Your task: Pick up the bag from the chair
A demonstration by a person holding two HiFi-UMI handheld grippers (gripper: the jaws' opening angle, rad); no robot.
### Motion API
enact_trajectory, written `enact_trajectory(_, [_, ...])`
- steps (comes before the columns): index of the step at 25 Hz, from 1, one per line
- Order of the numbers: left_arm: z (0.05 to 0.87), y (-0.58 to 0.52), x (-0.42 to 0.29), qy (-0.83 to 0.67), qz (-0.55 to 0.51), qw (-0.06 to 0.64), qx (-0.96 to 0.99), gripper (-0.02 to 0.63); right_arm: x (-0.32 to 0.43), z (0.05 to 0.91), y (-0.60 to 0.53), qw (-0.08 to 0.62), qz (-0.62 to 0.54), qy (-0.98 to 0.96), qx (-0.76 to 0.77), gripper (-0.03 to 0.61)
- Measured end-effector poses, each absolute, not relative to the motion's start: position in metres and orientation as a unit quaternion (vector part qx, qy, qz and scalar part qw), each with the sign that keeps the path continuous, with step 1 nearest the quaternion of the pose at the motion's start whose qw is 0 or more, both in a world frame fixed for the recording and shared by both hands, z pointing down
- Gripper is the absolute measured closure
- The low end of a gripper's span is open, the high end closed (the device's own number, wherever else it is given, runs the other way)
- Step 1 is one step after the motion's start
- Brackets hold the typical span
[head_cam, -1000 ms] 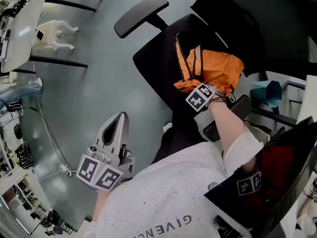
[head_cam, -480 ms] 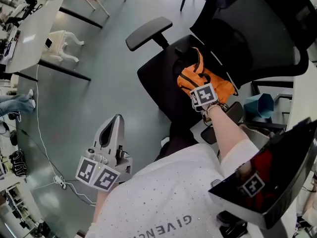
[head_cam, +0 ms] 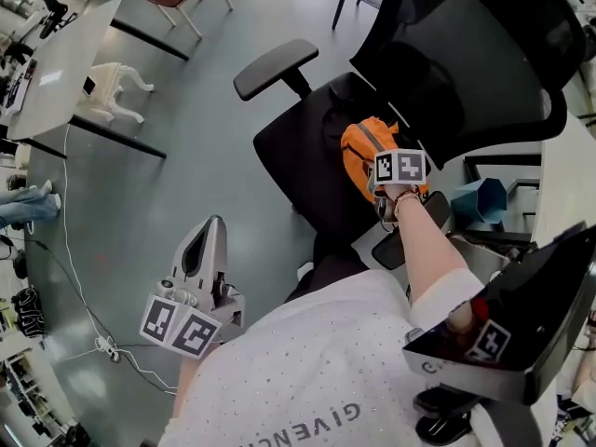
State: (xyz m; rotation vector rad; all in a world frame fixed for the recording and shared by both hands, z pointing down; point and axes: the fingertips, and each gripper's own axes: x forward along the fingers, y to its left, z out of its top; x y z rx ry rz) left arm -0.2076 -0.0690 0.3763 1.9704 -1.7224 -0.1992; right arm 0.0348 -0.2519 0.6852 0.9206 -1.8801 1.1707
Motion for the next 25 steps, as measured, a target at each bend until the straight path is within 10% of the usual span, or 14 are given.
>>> enact_trajectory(25, [0.375,-0.068,-0.205,-0.642,-0.081,0.264,0.715,0.615,0.042,0.626,-0.289,0.153,0.543,-0.724,0.397,0.543])
